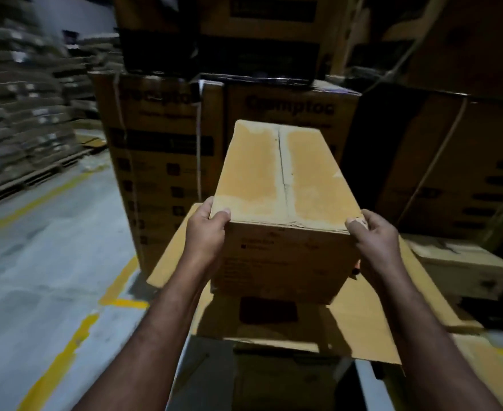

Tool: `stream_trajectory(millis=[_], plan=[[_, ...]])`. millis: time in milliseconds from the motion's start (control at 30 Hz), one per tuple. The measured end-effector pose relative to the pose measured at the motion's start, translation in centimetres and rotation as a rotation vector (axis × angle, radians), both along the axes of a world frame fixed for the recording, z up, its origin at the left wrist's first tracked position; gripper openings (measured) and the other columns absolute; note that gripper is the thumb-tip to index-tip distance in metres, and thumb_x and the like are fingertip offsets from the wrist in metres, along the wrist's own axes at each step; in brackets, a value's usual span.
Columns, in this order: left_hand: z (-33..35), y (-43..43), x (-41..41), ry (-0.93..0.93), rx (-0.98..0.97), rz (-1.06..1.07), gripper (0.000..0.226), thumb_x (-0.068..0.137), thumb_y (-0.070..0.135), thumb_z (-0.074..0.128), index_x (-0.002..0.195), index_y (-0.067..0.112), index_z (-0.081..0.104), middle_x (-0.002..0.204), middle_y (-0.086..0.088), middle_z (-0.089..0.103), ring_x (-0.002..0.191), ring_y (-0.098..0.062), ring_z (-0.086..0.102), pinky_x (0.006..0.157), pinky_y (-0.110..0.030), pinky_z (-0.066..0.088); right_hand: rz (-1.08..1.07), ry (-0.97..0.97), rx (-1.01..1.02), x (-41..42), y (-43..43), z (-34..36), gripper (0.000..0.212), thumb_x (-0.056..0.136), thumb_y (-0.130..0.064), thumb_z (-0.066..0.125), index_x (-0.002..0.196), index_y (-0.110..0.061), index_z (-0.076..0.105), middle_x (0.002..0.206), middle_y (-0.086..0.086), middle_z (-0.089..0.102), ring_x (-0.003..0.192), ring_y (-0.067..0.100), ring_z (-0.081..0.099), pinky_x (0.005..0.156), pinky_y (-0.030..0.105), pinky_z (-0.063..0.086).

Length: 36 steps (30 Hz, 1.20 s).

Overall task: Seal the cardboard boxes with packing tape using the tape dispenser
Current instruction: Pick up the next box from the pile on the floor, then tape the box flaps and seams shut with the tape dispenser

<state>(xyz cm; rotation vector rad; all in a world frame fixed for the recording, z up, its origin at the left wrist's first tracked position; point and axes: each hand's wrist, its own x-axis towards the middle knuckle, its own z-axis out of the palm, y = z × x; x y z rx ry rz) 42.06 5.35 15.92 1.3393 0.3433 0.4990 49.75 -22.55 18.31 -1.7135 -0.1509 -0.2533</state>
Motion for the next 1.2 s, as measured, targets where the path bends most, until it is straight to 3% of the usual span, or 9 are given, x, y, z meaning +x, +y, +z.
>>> stream_trajectory(millis=[200,267,367,533,633,733,933,1067,1200], plan=[[-5.4,0.4,5.7,0.061,-0.025,-0.07,0.092,0.064,0.054,0.075,0.148,0.026,0.048,0.149,-0.005,0.054,0.131,-0.029,0.057,0.109,-0.058,0.046,-0.001,0.087,-0.005,4.1,-1.2,-3.4,0.061,0.1,-0.019,0.06,0.153,-0.003,0.034,0.155,0.014,0.038,0.141,0.029,0.04,0.112,0.04,0.038],[-5.4,-0.1,5.9,0.123,-0.001,-0.042,0.079,0.076,0.045,0.071,0.148,0.025,0.047,0.145,-0.005,0.058,0.127,-0.028,0.06,0.107,-0.056,0.048,0.029,0.097,-0.009,5.7,-1.2,-4.3,0.057,0.1,-0.016,0.06,0.151,-0.003,0.038,0.144,0.008,0.048,0.13,0.02,0.047,0.103,0.035,0.042],[-3.5,-0.9,6.2,0.28,0.205,0.011,0.058,0.091,0.042,0.059,0.145,0.027,0.048,0.14,-0.004,0.06,0.121,-0.028,0.062,0.101,-0.056,0.052,0.051,0.143,-0.031,7.9,-1.5,-5.2,0.05,0.099,-0.022,0.063,0.145,-0.009,0.05,0.132,0.004,0.061,0.118,0.023,0.059,0.098,0.048,0.052],[0.0,0.0,8.0,0.616,0.765,-0.019,0.056,0.101,0.041,0.056,0.148,0.014,0.044,0.139,-0.012,0.057,0.115,-0.029,0.059,0.097,-0.048,0.053,-0.059,0.271,0.087,13.2,-4.2,-7.2,0.03,0.097,-0.042,0.06,0.093,-0.016,0.074,0.087,0.007,0.074,0.079,0.022,0.067,0.071,0.037,0.052],[1.4,-0.4,10.1,0.652,0.866,-0.06,0.062,0.101,0.047,0.056,0.148,0.009,0.042,0.142,-0.014,0.054,0.115,-0.029,0.056,0.096,-0.043,0.051,-0.248,0.392,-0.173,16.9,-5.9,-11.8,0.035,0.097,-0.035,0.059,0.072,-0.011,0.063,0.072,0.012,0.064,0.064,0.023,0.057,0.063,0.035,0.045],[1.9,-0.2,12.8,0.66,0.855,-0.112,0.061,0.1,0.05,0.056,0.149,0.015,0.044,0.144,-0.01,0.055,0.121,-0.029,0.056,0.098,-0.041,0.049,-0.212,0.579,-0.448,19.3,-6.0,-16.0,0.031,0.099,-0.031,0.057,0.091,-0.001,0.058,0.071,0.01,0.056,0.061,0.024,0.051,0.053,0.03,0.035],[1.1,0.9,15.4,0.698,0.913,-0.159,0.078,0.098,0.051,0.059,0.16,0.021,0.023,0.154,-0.007,0.047,0.132,-0.028,0.051,0.105,-0.043,0.047,-0.149,0.698,-0.455,23.1,-5.4,-18.6,0.053,0.092,-0.04,0.067,0.121,0.002,0.052,0.1,0.016,0.061,0.086,0.032,0.058,0.068,0.033,0.041],[1.0,1.6,16.1,0.725,0.854,-0.142,0.088,0.098,0.053,0.059,0.164,0.023,0.009,0.161,-0.01,0.037,0.138,-0.032,0.046,0.106,-0.043,0.047,-0.061,0.768,-0.231,24.3,-5.4,-17.1,0.029,0.096,-0.018,0.063,0.111,0.005,0.051,0.075,0.014,0.056,0.058,0.026,0.054,0.046,0.025,0.041],[2.0,3.1,17.5,0.655,0.81,-0.144,0.086,0.098,0.048,0.06,0.164,0.021,0.011,0.166,-0.009,0.027,0.146,-0.032,0.036,0.112,-0.045,0.041,0.076,0.742,0.115,25.4,-6.1,-14.6,0.013,0.097,-0.01,0.057,0.105,-0.004,0.05,0.064,0.011,0.048,0.04,0.02,0.05,0.043,0.027,0.038]])
